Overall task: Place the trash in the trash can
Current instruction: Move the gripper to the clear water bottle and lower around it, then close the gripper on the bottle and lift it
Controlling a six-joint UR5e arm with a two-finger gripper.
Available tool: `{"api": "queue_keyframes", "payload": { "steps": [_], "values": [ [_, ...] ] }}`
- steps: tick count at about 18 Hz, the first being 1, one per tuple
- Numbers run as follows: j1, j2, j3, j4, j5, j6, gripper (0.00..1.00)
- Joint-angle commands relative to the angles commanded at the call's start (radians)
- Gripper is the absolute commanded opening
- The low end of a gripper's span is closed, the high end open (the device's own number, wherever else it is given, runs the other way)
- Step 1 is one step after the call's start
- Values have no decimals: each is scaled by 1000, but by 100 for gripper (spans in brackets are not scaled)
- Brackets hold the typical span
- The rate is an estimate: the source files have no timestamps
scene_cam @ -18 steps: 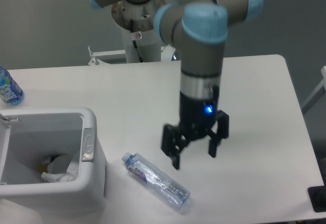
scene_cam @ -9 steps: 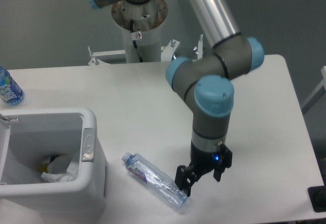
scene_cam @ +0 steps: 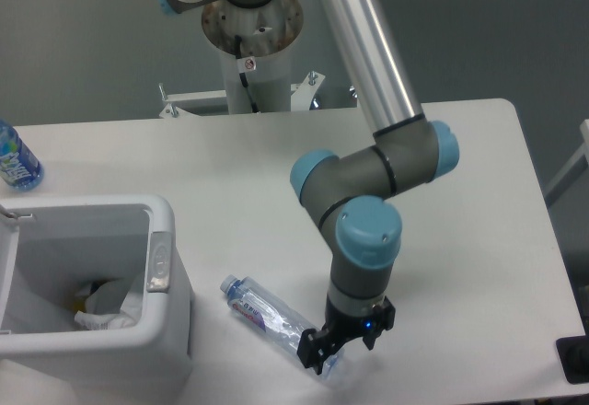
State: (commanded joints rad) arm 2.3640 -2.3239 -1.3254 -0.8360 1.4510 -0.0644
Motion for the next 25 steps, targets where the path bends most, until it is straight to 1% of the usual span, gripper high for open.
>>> {"api": "queue_keyframes", "payload": {
  "steps": [2, 9, 13, 14, 17, 19, 21, 25],
  "values": [
    [-3, -9, -2, 0, 20, -3, 100],
    [-3, -17, -14, 0, 31, -5, 100],
    [-15, -25, -14, 0, 68, -5, 99],
    [-15, -25, -14, 0, 69, -6, 93],
    [-17, -20, -15, 0, 69, -18, 81],
    [-17, -20, -15, 0, 69, -18, 71],
    [-17, -19, -15, -2, 69, -17, 65],
    [-18, -12, -17, 0, 69, -17, 63]
  ]
}}
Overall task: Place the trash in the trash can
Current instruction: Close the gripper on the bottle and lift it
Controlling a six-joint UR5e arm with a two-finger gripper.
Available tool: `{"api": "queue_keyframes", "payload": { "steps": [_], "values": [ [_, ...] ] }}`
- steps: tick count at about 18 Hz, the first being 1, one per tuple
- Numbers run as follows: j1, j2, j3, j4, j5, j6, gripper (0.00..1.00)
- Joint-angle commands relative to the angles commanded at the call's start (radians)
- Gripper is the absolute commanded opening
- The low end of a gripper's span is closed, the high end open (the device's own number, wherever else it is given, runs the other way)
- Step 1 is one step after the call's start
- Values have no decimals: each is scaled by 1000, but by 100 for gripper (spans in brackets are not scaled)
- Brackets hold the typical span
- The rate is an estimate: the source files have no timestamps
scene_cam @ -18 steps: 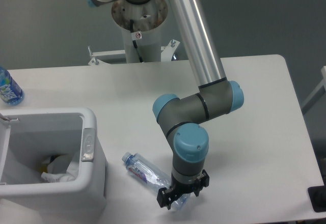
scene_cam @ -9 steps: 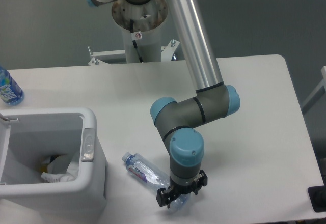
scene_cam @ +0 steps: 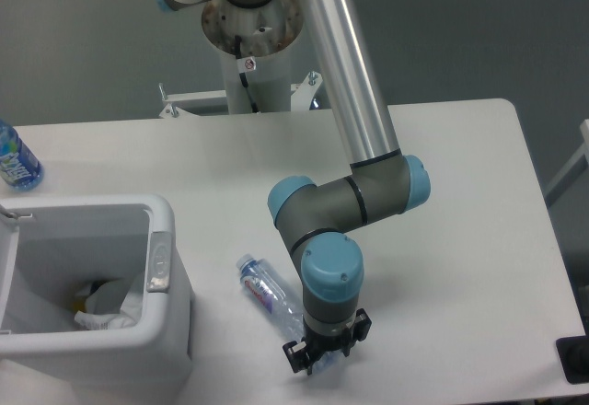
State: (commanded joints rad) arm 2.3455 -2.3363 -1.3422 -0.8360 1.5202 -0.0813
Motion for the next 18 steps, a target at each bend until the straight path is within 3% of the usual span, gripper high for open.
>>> {"api": "queue_keyframes", "payload": {
  "steps": [9, 14, 18],
  "values": [
    [2, 29, -11, 0, 0, 15, 59],
    [52, 135, 0, 14, -50, 28, 59],
    [86, 199, 96, 29, -208, 25, 59]
  ]
}}
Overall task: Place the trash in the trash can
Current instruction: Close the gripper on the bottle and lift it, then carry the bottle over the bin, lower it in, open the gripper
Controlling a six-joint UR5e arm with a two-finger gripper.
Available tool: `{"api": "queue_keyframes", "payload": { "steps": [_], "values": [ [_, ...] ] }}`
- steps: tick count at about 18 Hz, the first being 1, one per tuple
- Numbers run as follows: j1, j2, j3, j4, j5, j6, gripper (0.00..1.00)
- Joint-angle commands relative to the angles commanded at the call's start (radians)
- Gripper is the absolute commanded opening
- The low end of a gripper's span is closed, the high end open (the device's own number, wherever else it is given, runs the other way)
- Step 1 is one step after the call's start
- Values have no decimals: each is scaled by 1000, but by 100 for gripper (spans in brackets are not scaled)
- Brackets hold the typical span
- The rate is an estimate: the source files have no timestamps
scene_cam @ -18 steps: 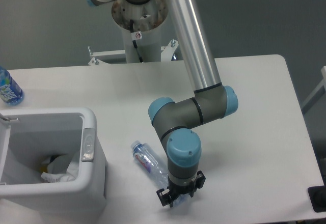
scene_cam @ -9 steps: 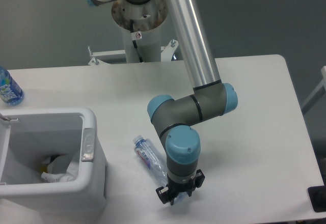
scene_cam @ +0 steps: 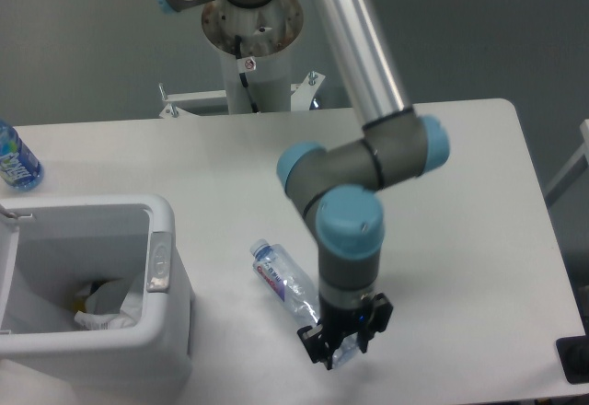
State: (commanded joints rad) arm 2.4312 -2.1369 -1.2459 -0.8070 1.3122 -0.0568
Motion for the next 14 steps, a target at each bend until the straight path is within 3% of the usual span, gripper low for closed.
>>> {"api": "queue_keyframes", "payload": {
  "steps": [2, 6, 9, 14],
  "values": [
    [12, 11, 67, 15, -109, -8, 59],
    [19, 48, 143, 23, -157, -15, 59],
    [3, 89, 141, 69, -183, -18, 59],
    [-92, 181, 135, 81, -189, -20, 59]
  ]
}}
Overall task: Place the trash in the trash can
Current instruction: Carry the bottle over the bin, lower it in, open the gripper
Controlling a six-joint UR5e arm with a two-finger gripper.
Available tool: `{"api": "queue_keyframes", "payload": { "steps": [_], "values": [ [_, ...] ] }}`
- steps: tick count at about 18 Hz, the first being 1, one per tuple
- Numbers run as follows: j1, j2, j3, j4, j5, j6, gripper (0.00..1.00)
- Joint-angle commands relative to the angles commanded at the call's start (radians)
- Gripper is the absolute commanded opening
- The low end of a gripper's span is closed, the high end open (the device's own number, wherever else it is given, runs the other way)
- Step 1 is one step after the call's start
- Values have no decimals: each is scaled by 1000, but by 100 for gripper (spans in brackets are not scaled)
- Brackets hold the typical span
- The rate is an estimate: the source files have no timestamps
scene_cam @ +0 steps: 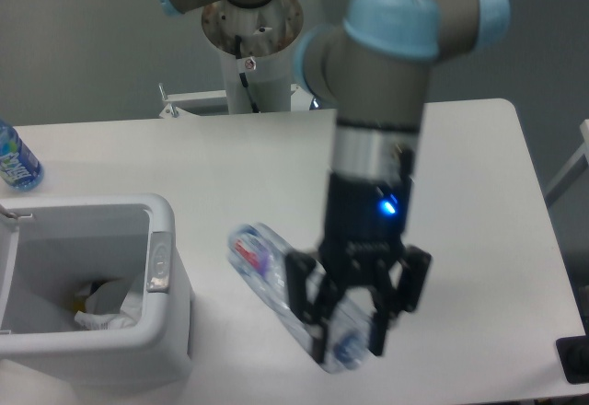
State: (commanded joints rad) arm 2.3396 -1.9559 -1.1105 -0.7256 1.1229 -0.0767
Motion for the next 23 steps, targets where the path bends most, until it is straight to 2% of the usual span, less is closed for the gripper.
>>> {"api": "queue_keyframes", "payload": {
  "steps": [5, 10, 14, 18, 19, 20, 21, 23],
  "values": [
    [-114, -1, -17, 63, 5, 43, 59],
    [-181, -23, -29, 66, 5, 144, 59],
    [-203, -27, -78, 72, 5, 166, 59],
    [-209, -40, -80, 74, 5, 198, 61],
    [-209, -44, -78, 74, 5, 207, 70],
    [-209, -47, -75, 74, 5, 216, 90],
    [-210, -50, -71, 74, 5, 225, 100],
    [-209, -50, -60, 74, 11, 225, 100]
  ]
}}
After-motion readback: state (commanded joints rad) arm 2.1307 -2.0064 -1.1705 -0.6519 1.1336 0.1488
